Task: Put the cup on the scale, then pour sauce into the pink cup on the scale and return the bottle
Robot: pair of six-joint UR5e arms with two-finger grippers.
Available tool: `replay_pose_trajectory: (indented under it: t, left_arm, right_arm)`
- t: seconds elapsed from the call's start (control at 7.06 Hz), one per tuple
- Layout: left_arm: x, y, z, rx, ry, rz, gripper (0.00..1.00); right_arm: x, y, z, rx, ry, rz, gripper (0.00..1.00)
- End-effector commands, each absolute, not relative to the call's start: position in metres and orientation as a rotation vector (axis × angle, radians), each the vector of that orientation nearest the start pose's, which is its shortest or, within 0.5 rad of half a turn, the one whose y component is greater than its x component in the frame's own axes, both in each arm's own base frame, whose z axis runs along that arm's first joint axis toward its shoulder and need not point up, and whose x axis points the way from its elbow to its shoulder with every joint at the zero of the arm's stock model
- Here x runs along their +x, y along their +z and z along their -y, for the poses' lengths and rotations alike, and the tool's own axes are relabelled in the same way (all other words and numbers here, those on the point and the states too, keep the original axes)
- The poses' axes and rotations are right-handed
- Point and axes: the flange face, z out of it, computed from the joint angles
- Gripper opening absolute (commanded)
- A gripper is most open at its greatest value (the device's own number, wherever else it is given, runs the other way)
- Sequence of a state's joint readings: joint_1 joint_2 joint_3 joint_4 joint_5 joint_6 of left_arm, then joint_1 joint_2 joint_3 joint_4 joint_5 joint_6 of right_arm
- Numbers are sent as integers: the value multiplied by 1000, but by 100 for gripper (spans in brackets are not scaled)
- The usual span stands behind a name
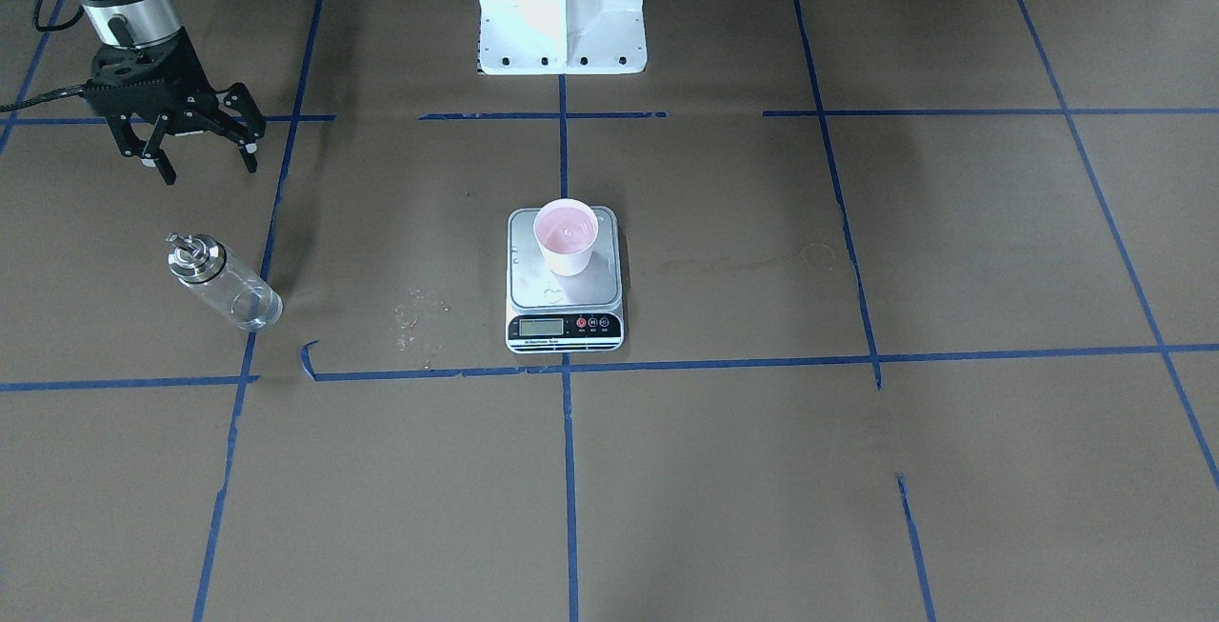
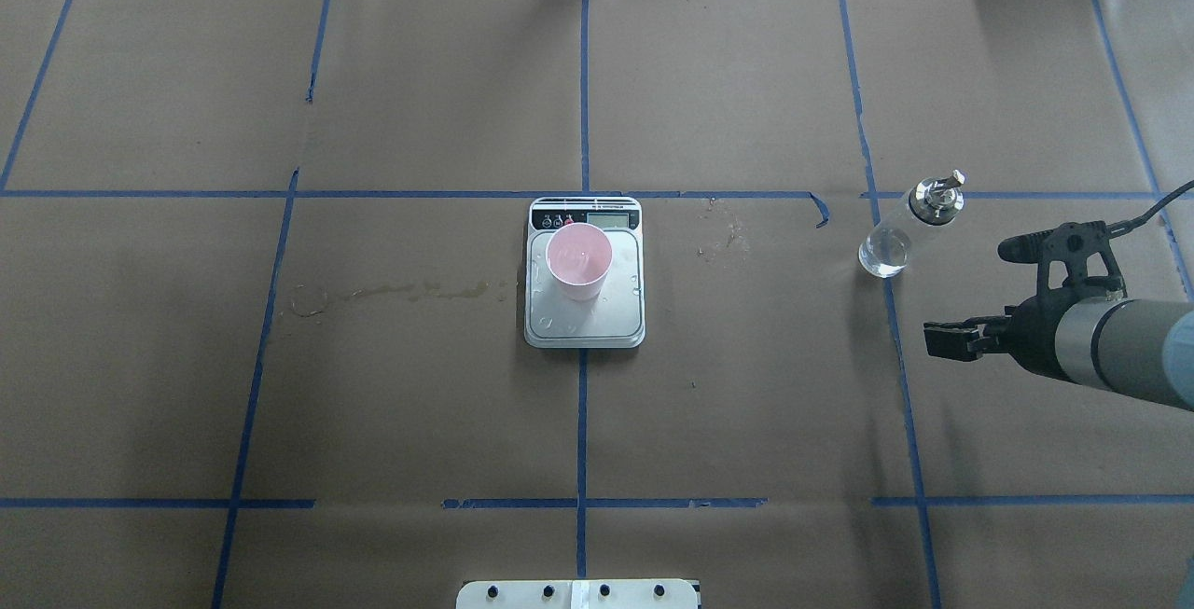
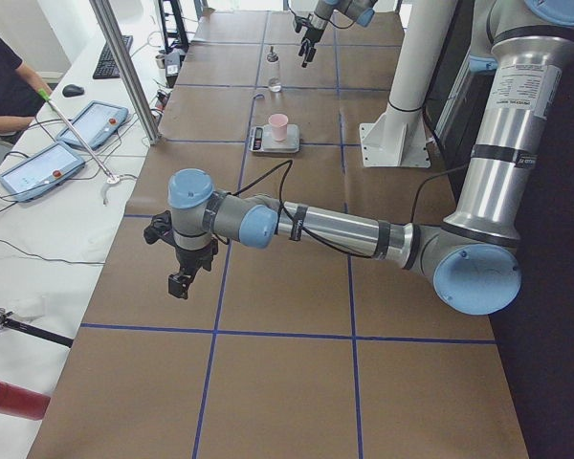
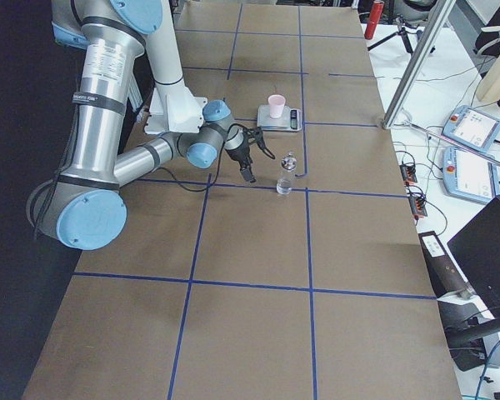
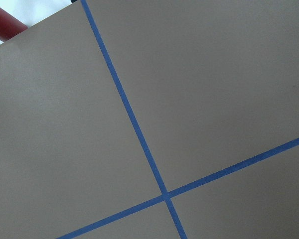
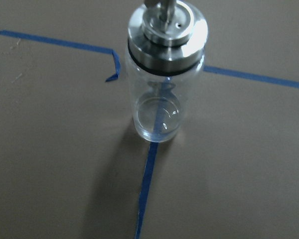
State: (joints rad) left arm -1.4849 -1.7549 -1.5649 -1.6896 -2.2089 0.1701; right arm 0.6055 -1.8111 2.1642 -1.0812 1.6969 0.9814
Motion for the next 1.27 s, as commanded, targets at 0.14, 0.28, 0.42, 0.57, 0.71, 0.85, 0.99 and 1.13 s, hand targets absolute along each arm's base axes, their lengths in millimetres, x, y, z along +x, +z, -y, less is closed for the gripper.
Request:
replay_pose_trajectory:
  t: [0.14,0.28,0.42,0.57,0.71,0.85,0.99,1.13]
  left_arm:
    - [-24,558,586,316,342,-623,100]
    - [-24,557,586,318,344,-625,100]
    - [-24,557,587,319,345,-624,100]
    - [-24,557,587,319,345,-624,100]
    - [-24,557,587,319,345,-624,100]
    - [-24,556,587,321,345,-624,100]
    - [-24,558,585,316,344,-625,100]
    - [-25,560,584,315,344,-624,100]
  right_arm:
    - [-153,425,377,165,-125,905,100]
    - [-129,416,396,132,-132,933,100]
    - [-109,408,414,121,-160,920,100]
    - [-85,408,426,118,-200,887,100]
    - [-61,421,437,128,-251,855,100]
    - [-31,447,453,143,-302,831,100]
    - [1,486,466,160,-355,814,100]
    - [33,527,476,165,-386,805,100]
